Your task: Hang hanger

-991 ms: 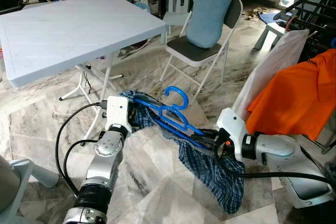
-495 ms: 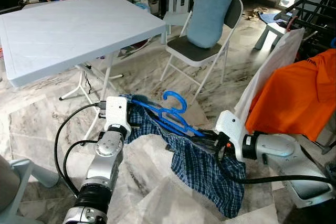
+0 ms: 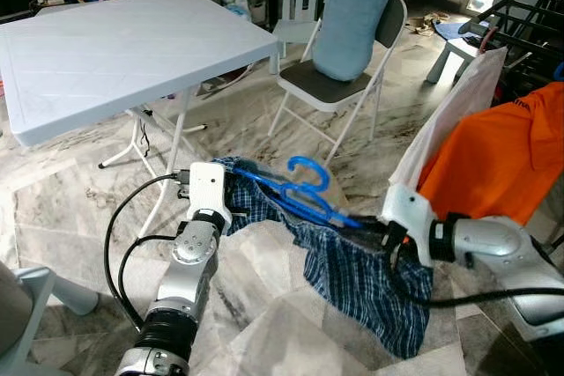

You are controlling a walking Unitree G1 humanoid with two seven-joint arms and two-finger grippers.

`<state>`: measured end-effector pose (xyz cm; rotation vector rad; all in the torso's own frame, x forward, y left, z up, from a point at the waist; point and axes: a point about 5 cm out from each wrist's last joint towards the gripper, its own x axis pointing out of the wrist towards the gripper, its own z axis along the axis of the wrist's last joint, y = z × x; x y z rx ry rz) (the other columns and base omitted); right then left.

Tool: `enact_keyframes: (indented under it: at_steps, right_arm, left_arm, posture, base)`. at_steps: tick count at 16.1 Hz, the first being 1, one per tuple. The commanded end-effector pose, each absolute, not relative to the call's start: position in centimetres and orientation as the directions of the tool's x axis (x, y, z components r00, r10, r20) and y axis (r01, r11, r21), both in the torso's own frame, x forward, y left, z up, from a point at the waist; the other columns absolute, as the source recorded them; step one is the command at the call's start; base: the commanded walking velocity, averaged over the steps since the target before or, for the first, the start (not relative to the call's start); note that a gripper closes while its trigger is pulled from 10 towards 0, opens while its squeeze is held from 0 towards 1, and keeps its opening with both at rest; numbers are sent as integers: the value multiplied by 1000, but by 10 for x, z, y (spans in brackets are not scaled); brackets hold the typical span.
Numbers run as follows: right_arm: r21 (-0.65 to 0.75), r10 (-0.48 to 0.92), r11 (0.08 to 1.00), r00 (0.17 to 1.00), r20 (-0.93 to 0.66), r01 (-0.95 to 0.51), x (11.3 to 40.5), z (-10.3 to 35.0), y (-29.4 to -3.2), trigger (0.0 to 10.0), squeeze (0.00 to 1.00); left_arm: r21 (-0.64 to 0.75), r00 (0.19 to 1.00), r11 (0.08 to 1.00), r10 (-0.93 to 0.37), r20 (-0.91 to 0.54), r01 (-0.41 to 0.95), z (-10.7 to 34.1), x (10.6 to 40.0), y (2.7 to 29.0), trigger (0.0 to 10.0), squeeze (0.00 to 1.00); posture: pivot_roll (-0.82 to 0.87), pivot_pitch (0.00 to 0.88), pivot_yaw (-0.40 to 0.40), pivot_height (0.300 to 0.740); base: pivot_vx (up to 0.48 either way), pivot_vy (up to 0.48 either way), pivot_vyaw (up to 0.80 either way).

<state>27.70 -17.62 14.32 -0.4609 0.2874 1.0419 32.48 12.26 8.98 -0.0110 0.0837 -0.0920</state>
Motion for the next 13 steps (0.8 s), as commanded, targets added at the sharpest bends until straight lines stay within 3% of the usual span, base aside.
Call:
enact_keyframes:
  at_steps: [1, 4, 9, 13]
  right_arm:
    - [-251, 672, 547, 598, -436, -798, 287, 146, -198, 10000, 0]
    - [-237, 699, 588, 633, -332, -773, 296, 156, -180, 10000, 0]
    - [-252, 677, 651, 697, -234, -717, 308, 163, -160, 10000, 0]
    - [-225, 728, 601, 642, -240, -767, 299, 159, -147, 10000, 0]
  left_arm:
    - [-65, 995, 994, 80, -58, -84, 100, 329, 160, 0, 0]
    - [-99, 996, 995, -37, -80, 29, 95, 324, 136, 0, 0]
    - [-152, 985, 977, -162, -66, 151, 94, 320, 121, 0, 0]
    - [-133, 979, 973, -199, -51, 191, 96, 321, 116, 0, 0]
  posture:
    - [-242, 0, 2, 740]
    - [-235, 0, 1, 740]
    - [-233, 0, -4, 740]
    - [-234, 0, -3, 740]
  base:
    - [0, 0, 0]
    - [0, 0, 0]
    - [0, 0, 0]
    - [0, 0, 0]
